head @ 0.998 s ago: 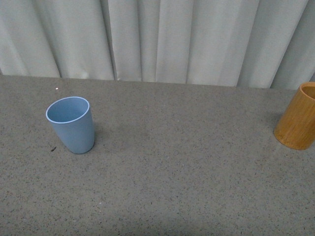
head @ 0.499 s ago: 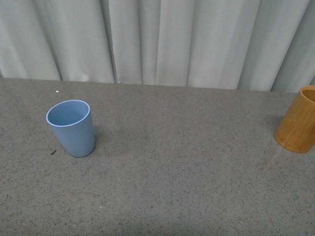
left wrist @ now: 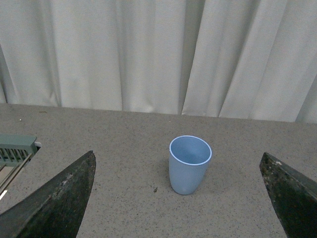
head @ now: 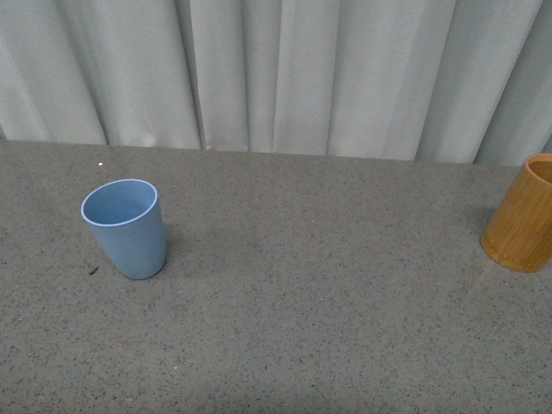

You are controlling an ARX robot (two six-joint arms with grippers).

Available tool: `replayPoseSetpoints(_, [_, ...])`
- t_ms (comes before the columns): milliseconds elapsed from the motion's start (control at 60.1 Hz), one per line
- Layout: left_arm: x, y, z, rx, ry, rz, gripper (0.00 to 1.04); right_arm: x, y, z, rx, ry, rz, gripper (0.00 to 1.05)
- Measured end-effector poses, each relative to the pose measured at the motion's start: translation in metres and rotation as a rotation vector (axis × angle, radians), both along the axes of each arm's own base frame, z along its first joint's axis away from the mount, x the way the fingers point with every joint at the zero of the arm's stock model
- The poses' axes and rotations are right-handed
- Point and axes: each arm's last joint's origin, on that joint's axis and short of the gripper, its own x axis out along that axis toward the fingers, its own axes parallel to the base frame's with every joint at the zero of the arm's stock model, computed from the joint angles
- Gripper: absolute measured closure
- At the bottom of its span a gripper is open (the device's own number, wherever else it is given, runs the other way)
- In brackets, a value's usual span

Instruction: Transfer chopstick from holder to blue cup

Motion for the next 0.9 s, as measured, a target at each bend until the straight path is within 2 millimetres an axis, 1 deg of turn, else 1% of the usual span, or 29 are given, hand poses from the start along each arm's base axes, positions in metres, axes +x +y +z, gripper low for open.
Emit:
replayPoseSetpoints(216, [0.0, 0.0, 0.0, -0.005, 0.007, -0.013, 0.07, 0.0, 0.0, 0.0, 0.0, 0.0, 0.0, 0.09])
replayPoseSetpoints(233, [0.0, 0.0, -0.001, -0.033, 0.048, -0.057, 0.07, 0.0, 0.0, 0.0, 0.0, 0.0, 0.0, 0.09])
replayPoseSetpoints(266, [0.001, 0.001, -0.003, -0.149, 0.177, -0.156, 0.07, 0.0, 0.0, 0.0, 0.0, 0.0, -0.001, 0.09])
replayPoseSetpoints(283, [0.002, 0.002, -0.006, -0.25, 0.275, -0.204, 0.07, 0.0, 0.0, 0.0, 0.0, 0.0, 0.0, 0.09])
replayPoseSetpoints(299, [0.003, 0.003, -0.008, -0.311, 0.326, -0.236, 0.07, 0.0, 0.0, 0.0, 0.0, 0.0, 0.002, 0.09])
replayPoseSetpoints(316, [0.005, 0.004, -0.012, -0.409, 0.384, -0.253, 0.07, 0.0, 0.0, 0.0, 0.0, 0.0, 0.002, 0.09])
replayPoseSetpoints(366, [0.009, 0.004, -0.016, -0.548, 0.455, -0.273, 0.07, 0.0, 0.0, 0.0, 0.0, 0.0, -0.001, 0.09])
replayPoseSetpoints(449, [0.017, 0.006, -0.011, -0.613, 0.47, -0.246, 0.07, 0.0, 0.0, 0.0, 0.0, 0.0, -0.001, 0.09])
replayPoseSetpoints(532, [0.034, 0.006, -0.003, -0.654, 0.47, -0.181, 0.07, 0.0, 0.0, 0.0, 0.0, 0.0, 0.0, 0.09])
replayPoseSetpoints(566, [0.047, 0.002, 0.0, -0.656, 0.485, -0.156, 0.07, 0.0, 0.0, 0.0, 0.0, 0.0, 0.0, 0.09])
replayPoseSetpoints(632, [0.061, -0.005, 0.001, -0.648, 0.503, -0.137, 0.07, 0.0, 0.0, 0.0, 0.0, 0.0, 0.0, 0.09])
replayPoseSetpoints(749, [0.086, -0.022, -0.002, -0.608, 0.541, -0.112, 0.07, 0.0, 0.0, 0.0, 0.0, 0.0, -0.001, 0.09])
replayPoseSetpoints(832, [0.105, -0.036, -0.008, -0.579, 0.582, -0.097, 0.07, 0.0, 0.0, 0.0, 0.0, 0.0, 0.0, 0.09])
replayPoseSetpoints(898, [0.115, -0.043, -0.014, -0.566, 0.617, -0.08, 0.07, 0.0, 0.0, 0.0, 0.0, 0.0, 0.0, 0.09])
